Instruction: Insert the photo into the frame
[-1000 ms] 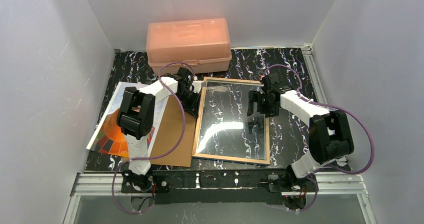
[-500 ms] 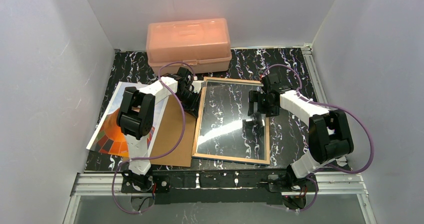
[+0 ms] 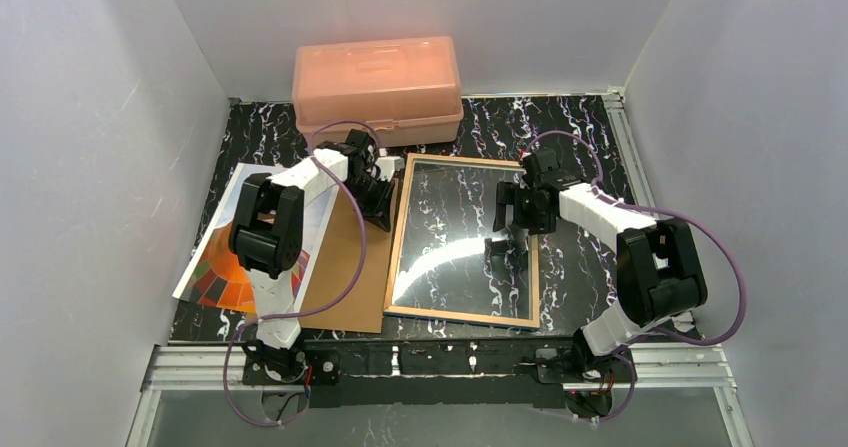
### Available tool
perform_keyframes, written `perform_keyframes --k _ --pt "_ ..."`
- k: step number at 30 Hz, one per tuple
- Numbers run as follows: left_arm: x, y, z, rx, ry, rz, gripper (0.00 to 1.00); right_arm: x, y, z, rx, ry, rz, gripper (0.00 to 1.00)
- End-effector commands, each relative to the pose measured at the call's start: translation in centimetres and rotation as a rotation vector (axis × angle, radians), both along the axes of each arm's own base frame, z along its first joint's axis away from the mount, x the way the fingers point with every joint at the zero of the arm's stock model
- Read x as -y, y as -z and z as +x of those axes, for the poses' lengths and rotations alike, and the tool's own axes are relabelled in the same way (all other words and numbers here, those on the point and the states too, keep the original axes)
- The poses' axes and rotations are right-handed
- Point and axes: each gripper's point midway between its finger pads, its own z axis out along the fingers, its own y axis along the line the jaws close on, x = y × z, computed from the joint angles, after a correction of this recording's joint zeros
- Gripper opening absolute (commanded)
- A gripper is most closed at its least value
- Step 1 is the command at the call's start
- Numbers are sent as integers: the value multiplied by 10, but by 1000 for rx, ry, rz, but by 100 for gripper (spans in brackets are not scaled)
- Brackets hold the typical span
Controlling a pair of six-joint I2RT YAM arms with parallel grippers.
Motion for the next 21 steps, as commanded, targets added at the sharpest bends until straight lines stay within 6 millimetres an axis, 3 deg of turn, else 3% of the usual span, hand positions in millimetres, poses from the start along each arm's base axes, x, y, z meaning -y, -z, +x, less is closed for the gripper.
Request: perform_keyframes --k 1,9,13,16,21 --pt "-7 -50 8 54 -19 -56 0 -4 4 1 9 12 23 99" --pt "-48 -105 8 67 -90 -48 1 -6 5 4 13 21 32 99" --pt "-93 -139 4 107 -145 26 9 -19 -23 15 87 14 67 99" --pt "-146 -157 0 151 -208 97 25 -54 -54 20 159 -20 111 99" --pt "-239 -162 -15 156 -322 262 44 -146 -89 11 240 -111 167 99"
